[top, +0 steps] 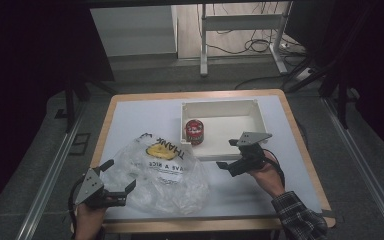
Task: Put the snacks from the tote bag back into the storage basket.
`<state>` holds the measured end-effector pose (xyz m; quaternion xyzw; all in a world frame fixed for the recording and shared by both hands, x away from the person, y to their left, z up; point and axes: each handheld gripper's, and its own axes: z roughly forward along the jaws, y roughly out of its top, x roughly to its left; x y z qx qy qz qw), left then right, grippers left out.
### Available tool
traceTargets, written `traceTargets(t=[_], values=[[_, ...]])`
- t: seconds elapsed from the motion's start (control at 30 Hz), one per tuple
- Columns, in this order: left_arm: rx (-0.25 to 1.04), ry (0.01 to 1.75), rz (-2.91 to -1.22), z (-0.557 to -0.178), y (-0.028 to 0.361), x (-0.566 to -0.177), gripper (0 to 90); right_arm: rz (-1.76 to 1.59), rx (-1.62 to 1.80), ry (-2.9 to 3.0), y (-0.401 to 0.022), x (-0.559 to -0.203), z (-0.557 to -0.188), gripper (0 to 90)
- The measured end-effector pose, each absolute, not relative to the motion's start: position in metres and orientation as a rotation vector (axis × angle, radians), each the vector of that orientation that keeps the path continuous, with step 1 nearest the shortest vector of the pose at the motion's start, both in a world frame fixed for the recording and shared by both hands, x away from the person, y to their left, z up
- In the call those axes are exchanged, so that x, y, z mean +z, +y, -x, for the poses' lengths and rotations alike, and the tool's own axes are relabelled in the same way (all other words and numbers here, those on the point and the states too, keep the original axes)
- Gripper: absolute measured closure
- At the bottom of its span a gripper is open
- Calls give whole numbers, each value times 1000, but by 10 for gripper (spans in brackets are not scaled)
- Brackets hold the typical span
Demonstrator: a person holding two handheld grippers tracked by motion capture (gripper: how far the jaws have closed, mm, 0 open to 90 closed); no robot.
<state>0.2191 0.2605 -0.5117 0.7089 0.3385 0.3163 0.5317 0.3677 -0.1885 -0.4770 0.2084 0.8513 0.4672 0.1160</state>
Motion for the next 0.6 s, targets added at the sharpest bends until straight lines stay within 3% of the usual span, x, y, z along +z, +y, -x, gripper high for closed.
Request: traceTargets(t=[0.6], values=[[756,808,-1702,-220,259,-512,6,-661,1372,2450,-215,-481,-353,26]])
